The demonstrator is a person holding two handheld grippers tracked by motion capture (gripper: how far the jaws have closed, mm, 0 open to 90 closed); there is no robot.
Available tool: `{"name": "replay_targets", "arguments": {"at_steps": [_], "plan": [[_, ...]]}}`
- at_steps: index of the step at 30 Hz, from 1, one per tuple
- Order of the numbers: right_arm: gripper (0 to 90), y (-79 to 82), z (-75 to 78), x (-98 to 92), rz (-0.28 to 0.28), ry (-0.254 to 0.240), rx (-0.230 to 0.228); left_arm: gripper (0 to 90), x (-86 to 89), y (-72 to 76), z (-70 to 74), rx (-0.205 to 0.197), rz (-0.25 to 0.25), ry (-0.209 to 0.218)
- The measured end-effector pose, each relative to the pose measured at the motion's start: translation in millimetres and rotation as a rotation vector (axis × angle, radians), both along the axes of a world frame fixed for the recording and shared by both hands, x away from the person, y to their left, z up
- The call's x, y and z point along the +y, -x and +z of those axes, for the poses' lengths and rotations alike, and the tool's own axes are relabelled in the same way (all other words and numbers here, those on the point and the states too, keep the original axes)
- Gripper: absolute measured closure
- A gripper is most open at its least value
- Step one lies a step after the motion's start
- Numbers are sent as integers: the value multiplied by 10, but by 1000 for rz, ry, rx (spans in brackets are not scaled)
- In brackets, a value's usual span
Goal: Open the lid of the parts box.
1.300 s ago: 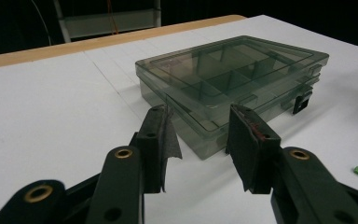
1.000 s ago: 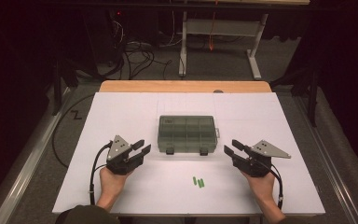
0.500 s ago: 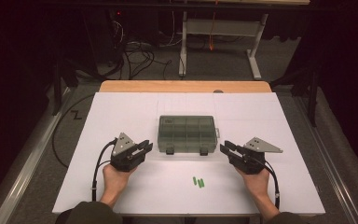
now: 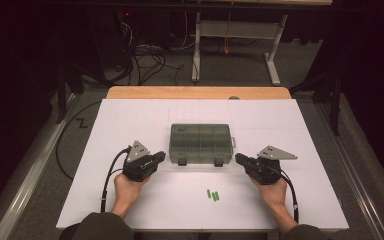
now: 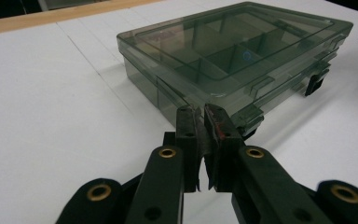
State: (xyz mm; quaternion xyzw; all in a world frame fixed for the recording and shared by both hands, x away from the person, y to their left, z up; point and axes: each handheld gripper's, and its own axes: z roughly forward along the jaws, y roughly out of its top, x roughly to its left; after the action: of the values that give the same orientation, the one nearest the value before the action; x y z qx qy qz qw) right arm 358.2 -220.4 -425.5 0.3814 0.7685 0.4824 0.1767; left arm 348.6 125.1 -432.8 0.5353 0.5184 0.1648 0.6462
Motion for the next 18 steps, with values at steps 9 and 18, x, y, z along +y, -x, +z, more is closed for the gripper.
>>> {"name": "replay_targets", "arguments": {"at_steps": [9, 18], "plan": [[882, -39, -49, 35, 8, 24, 35, 882, -36, -46, -62, 32, -6, -27], [881, -60, -75, 65, 15, 37, 50, 891, -106, -71, -105, 46, -24, -44]]}}
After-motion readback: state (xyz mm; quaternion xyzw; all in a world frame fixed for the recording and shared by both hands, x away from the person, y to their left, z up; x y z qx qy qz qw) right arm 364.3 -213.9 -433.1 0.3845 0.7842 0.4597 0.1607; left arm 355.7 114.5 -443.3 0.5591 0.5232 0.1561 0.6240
